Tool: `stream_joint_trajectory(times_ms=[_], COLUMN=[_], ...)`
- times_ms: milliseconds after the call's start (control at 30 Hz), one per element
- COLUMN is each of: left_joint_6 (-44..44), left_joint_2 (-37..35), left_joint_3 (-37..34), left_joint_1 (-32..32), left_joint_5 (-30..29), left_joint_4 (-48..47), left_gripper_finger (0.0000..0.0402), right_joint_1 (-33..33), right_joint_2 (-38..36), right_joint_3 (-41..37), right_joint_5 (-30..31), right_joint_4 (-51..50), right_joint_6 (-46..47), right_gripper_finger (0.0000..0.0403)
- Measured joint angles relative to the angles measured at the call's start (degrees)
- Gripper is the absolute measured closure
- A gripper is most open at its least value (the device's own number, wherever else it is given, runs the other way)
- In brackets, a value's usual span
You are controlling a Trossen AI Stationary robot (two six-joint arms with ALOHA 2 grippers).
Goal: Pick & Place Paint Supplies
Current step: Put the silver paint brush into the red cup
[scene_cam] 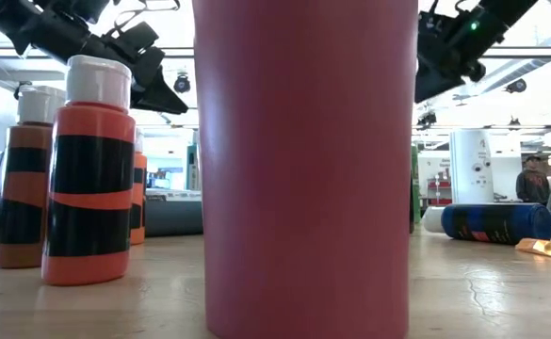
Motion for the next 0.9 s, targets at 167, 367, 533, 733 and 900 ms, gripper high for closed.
stream_joint_trajectory(times_ms=[167, 367, 533, 733, 900], left_joint_6=[0.34, 1.19, 1.85, 1.85, 1.85], left_joint_2=[0.0, -0.02, -0.02, 0.0, 0.0], left_joint_3=[0.0, 0.02, 0.02, 0.02, 0.02], left_joint_1=[0.0, 0.0, 0.0, 0.0, 0.0], left_joint_5=[-0.01, 0.0, 0.0, 0.02, 0.02], left_joint_4=[2.8, 6.68, 6.47, 6.47, 6.52], left_gripper_finger=[0.0278, 0.0278, 0.0278, 0.0278, 0.0278], right_joint_1=[-6.59, -18.16, -27.21, -35.79, -39.38], right_joint_2=[-0.96, -0.84, -0.84, 0.79, 5.13], right_joint_3=[-0.96, -0.8, -0.83, -1.44, -2.01], right_joint_5=[-5.94, -12.93, -17.55, -25.69, -26.12], right_joint_4=[-2.04, -8.38, -10.96, -11.11, -13.23], right_joint_6=[2.14, 5.86, 6.08, 7.06, 9.37], right_gripper_finger=[0.0235, 0.0248, 0.0257, 0.0266, 0.0264])
